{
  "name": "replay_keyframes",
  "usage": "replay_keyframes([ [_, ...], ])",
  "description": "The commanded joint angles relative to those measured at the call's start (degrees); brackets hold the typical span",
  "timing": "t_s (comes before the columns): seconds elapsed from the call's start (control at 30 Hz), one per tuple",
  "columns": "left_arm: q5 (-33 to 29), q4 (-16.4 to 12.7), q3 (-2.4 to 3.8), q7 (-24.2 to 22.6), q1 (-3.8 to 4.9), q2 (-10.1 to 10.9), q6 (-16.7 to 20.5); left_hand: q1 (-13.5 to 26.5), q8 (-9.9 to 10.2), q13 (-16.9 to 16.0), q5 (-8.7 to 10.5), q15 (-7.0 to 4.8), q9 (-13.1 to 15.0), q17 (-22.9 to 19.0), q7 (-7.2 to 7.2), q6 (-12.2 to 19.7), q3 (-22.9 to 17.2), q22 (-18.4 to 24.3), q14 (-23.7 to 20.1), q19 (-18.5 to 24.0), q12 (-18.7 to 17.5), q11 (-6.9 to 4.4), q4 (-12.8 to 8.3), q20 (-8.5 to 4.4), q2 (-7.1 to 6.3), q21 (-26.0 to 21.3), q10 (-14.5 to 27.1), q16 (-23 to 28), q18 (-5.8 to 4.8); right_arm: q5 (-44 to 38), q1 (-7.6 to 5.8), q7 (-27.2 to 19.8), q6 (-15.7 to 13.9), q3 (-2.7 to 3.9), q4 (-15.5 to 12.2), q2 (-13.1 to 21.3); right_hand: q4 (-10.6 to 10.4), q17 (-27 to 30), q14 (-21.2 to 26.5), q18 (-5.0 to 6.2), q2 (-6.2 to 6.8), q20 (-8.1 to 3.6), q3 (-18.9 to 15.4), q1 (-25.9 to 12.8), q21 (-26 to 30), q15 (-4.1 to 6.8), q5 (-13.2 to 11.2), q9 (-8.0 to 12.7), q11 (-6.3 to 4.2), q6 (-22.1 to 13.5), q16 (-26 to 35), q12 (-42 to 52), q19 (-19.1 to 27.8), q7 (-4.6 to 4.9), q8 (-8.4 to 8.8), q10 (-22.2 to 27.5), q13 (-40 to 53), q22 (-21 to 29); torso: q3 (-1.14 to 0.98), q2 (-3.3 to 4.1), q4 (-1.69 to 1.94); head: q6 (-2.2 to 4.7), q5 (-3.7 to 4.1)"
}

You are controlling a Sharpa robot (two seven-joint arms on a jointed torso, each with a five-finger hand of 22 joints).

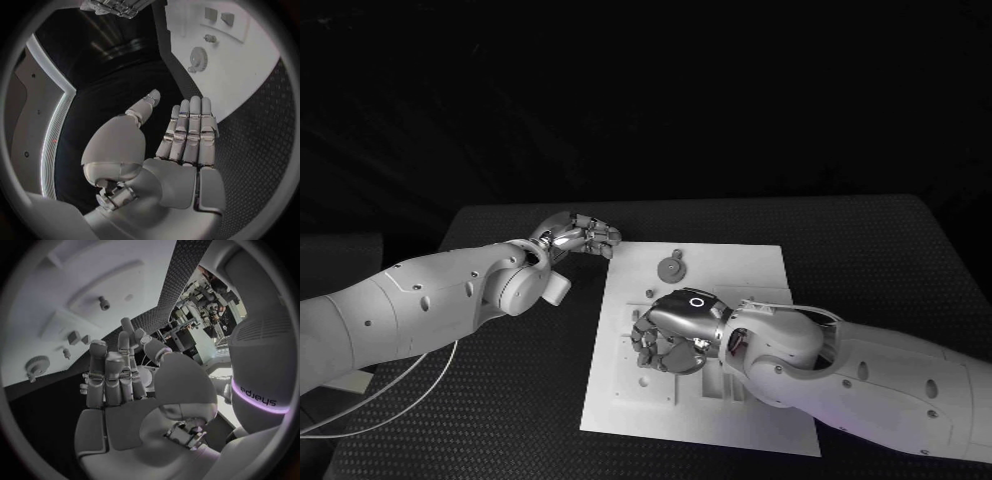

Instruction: Assemble the parts on the task board

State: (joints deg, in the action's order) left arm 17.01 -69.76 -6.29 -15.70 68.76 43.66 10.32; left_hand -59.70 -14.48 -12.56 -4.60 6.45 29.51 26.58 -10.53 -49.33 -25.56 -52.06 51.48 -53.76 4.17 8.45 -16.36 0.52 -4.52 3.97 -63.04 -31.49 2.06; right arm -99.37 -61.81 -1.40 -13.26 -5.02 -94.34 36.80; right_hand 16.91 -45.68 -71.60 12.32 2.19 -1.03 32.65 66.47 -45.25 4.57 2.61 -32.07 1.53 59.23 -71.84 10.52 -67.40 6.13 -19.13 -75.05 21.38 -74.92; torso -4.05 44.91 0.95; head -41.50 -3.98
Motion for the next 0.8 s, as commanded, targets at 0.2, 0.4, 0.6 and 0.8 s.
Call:
replay_keyframes([
  [0.2,-0.3,0.0,0.04,-0.7,0.05,-0.3,-0.6,0.0,-0.4,0.1,-0.11,0.04,-0.1,0.1,-0.02,0.1,0.4,0.1,0.4,0.1,-0.2,-0.01,0.0,0.30,0.46,0.0,-0.5,0.3,0.41,-1.9,0.89,-0.8,1.8,-0.18,1.4,-1.6,0.0,0.0,0.0,2.68,-0.29,-0.61,-0.2,0.6,-0.3,0.30,0.2,-1.4,-0.06,0.7,-0.2,0.1,0.1,-0.06,-0.25,-0.3,0.0,-1.1,-0.10,0.01,0.17,-0.68,-1.03],
  [0.4,-0.3,-0.1,0.04,-0.7,0.05,-0.2,-0.7,0.1,-0.4,0.1,-0.11,0.05,-0.1,0.1,-0.02,0.1,0.4,0.1,0.4,0.1,-0.2,-0.01,0.0,0.30,0.46,0.0,-0.5,0.4,0.41,-2.7,0.91,-0.8,2.1,-0.98,2.3,-2.1,0.0,0.0,0.1,2.68,-0.36,-0.61,-0.2,0.7,-0.3,0.29,0.2,-1.4,-0.04,0.6,-0.2,0.1,0.1,-0.03,-0.22,-0.2,0.0,-1.1,0.03,0.01,0.14,-0.84,-1.04],
  [0.6,-0.3,-0.1,0.04,-0.7,0.05,-0.3,-0.7,0.1,-0.4,0.1,-0.11,0.05,-0.1,0.2,-0.02,0.1,0.4,0.1,0.4,0.1,-0.2,-0.01,0.0,0.30,0.47,0.0,-0.5,0.4,0.41,-2.8,1.61,-0.6,2.7,-1.50,2.9,-2.6,0.0,0.0,0.1,2.68,-0.36,-0.61,-0.3,0.7,-0.3,0.29,0.2,-1.4,-0.04,0.6,-0.2,0.0,0.1,-0.03,-0.21,-0.2,0.0,-1.1,-0.04,-0.02,0.20,-1.08,-0.96],
  [0.8,-0.3,0.0,0.04,-0.6,0.05,-0.2,-0.7,0.1,-0.4,0.1,-0.11,0.05,-0.1,0.2,-0.02,0.1,0.4,0.1,0.4,0.1,-0.2,-0.01,0.0,0.30,0.47,0.0,-0.5,0.4,0.41,-2.8,1.78,-0.5,3.2,-1.60,2.7,-2.4,0.0,0.0,0.1,2.68,-0.39,-0.60,-0.3,0.7,-0.3,0.29,0.2,-1.4,-0.04,0.6,-0.2,0.0,0.1,-0.03,-0.21,-0.2,0.1,-1.1,-0.09,-0.02,0.19,-1.29,-1.06],
])
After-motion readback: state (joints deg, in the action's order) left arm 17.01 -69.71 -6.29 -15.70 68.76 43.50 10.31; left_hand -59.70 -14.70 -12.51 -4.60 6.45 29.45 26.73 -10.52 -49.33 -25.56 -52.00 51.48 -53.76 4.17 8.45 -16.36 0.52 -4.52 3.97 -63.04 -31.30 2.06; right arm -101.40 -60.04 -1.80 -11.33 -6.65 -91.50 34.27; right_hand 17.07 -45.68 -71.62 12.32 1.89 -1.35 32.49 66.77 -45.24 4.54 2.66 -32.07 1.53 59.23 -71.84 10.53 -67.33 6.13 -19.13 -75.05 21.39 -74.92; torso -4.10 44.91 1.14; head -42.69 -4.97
